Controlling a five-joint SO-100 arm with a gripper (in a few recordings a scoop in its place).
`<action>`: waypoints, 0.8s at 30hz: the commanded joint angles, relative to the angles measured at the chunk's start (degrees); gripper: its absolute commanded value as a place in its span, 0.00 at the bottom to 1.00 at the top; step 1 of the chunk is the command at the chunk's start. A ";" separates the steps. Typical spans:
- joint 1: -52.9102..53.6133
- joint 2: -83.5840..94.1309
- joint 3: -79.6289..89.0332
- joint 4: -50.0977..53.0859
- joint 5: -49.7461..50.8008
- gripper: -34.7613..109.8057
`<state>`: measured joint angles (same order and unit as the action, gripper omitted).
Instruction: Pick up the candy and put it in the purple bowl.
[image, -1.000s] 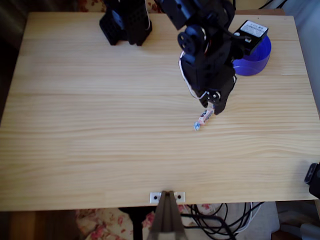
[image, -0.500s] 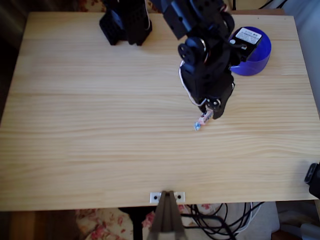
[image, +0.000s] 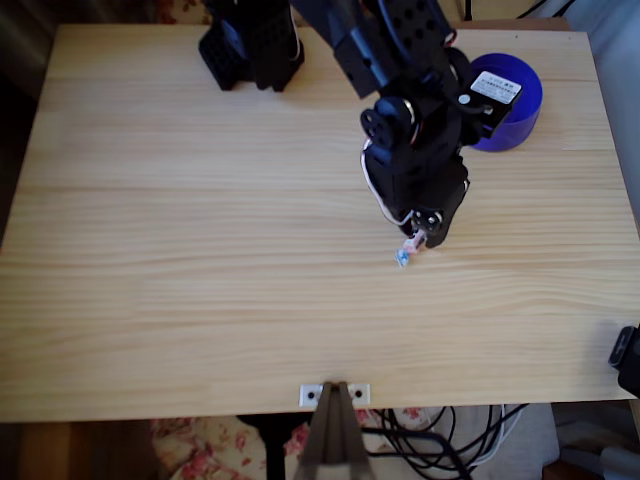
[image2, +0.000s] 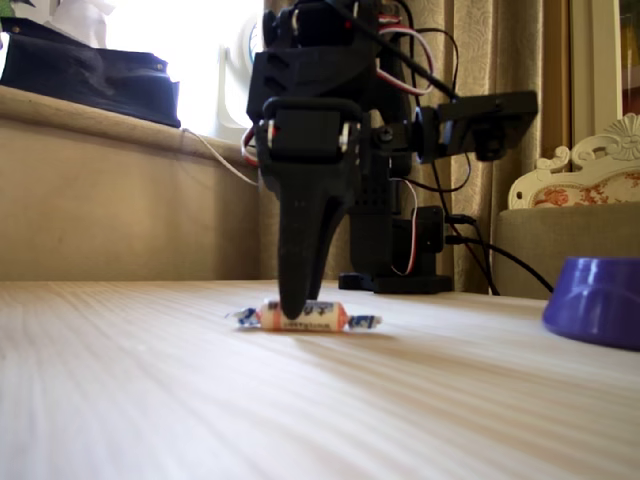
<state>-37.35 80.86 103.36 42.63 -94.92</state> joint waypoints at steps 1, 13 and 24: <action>-0.79 -0.62 -1.41 -0.79 -0.88 0.33; -0.62 -6.94 0.00 1.05 -7.21 0.31; -0.09 -4.92 -0.88 3.34 -6.15 0.25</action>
<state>-37.53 76.20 100.72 43.24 -101.60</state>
